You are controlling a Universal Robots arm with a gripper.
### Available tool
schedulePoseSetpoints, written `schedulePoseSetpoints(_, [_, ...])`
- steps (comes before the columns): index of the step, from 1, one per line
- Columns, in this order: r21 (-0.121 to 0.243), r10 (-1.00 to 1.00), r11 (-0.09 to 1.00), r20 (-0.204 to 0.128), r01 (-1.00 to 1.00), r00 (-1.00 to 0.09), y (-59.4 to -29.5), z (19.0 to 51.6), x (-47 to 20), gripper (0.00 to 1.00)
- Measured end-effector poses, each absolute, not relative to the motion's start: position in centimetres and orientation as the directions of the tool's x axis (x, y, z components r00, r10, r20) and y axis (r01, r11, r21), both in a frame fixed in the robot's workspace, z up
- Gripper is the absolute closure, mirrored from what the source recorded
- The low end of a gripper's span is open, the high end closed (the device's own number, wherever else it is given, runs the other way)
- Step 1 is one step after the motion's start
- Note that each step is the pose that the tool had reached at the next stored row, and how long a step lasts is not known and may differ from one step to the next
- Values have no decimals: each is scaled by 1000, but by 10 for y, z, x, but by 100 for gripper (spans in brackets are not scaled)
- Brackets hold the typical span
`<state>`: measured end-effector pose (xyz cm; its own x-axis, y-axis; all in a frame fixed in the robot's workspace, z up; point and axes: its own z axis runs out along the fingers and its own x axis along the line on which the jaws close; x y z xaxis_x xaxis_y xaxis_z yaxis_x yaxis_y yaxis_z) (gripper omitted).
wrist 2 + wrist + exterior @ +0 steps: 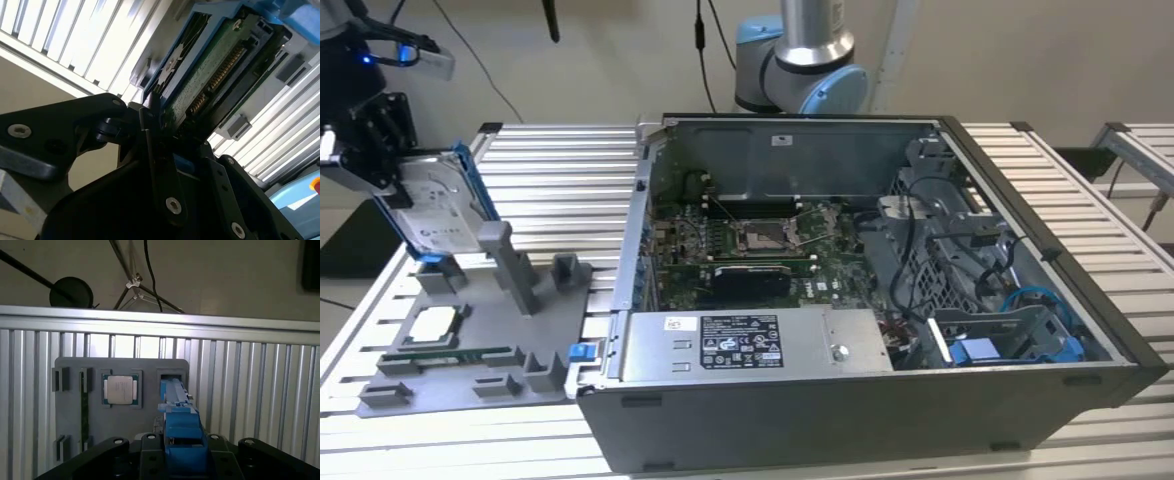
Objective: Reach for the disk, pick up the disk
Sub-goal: 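Pick up the disk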
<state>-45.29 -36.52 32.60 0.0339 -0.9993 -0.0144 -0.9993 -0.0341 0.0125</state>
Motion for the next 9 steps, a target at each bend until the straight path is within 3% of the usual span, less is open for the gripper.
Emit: schedulePoseSetpoints(9, [13, -999, -34, -14, -999, 34, -365, 333, -453, 100])
